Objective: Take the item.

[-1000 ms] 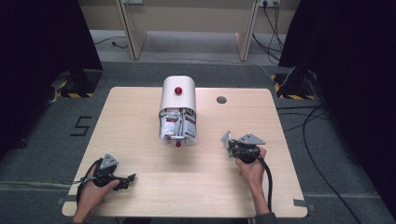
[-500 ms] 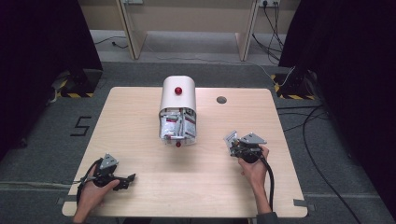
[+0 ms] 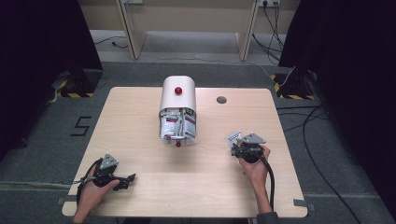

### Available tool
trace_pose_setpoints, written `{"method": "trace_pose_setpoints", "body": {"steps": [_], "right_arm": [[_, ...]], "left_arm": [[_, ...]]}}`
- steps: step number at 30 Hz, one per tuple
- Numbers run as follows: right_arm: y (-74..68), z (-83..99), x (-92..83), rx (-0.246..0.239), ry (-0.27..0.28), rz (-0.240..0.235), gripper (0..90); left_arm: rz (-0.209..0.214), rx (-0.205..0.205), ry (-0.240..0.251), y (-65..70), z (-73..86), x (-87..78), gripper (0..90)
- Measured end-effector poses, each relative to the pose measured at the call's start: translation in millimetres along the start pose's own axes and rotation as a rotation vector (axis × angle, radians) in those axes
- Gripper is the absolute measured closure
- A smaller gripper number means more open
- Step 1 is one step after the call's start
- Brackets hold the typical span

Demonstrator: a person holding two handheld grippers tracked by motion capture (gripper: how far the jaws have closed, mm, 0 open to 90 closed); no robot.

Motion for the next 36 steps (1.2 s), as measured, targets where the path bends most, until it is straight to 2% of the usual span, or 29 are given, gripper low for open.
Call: {"method": "trace_pose_setpoints", "body": {"steps": [6,11,18,27,29,36], "right_arm": [[4.5,-0.9,-2.2,0.023,-0.002,0.025,52.1],[4.3,-5.2,-7.3,0.033,0.021,0.010,51.7],[1.3,-5.1,-7.9,0.053,0.015,-0.020,48.6],[-0.3,-6.8,-17.0,0.087,0.009,-0.049,35.9],[-0.7,-6.6,-18.9,0.085,0.001,-0.044,33.2],[-2.8,-7.5,-25.2,0.097,-0.002,-0.048,29.4]], "left_arm": [[0.000,0.000,0.000,0.0,0.0,0.0,0.0],[0.000,0.000,0.000,0.0,0.0,0.0,0.0],[0.000,0.000,0.000,0.0,0.0,0.0,0.0],[0.000,0.000,0.000,0.0,0.0,0.0,0.0],[0.000,0.000,0.000,0.0,0.0,0.0,0.0],[0.000,0.000,0.000,0.0,0.0,0.0,0.0]]}}
Point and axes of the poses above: each handheld gripper's, and its own axes: x roughly forward along the jaws, z roughly out of its underside, y roughly to its right, the point moved 4 cm from there along x, roughly forward along the jaws, and after that the axes turned 12 degrees about z, right-handed, at the moved point
